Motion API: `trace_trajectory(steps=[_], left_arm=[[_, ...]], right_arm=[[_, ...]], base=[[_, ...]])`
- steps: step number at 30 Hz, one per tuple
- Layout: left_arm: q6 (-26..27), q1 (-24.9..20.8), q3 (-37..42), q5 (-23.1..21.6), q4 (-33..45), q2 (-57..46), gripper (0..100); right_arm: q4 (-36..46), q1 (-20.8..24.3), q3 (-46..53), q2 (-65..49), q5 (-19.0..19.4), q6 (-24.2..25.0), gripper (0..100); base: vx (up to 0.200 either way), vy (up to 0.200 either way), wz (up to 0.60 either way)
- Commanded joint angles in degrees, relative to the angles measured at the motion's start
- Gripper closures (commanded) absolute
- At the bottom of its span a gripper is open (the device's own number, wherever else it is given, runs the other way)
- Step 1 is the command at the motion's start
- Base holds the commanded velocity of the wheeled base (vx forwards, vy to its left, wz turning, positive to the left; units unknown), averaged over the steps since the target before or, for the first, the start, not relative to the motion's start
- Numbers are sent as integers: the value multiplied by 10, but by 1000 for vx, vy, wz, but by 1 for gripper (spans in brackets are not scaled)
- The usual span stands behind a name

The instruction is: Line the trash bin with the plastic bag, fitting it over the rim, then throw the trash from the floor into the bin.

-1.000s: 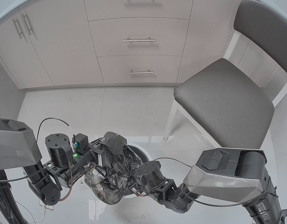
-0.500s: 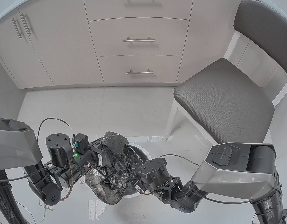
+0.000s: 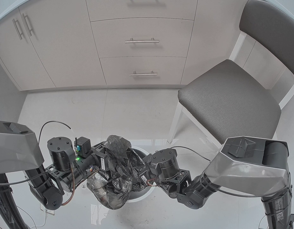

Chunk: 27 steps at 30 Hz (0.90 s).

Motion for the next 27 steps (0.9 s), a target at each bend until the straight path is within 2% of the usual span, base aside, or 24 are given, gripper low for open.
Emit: trace_trajectory(steps=[1,8,19,27], left_arm=[[-1,-1,-1,0,0,1,100],[-1,-1,1,1,0,-2,100],[-1,-1,-4,0,0,0,100],[-1,-1,-3,0,0,1,100]], right_arm=[[0,-8,-52,27,-13,7,0],[3,-10,-82,72,-15,10,0],[2,-48,-98,106,-14,10,0],[1,-49,-98,125,-14,10,0]], base=[[0,0,0],[0,0,0],[0,0,0],[0,0,0]])
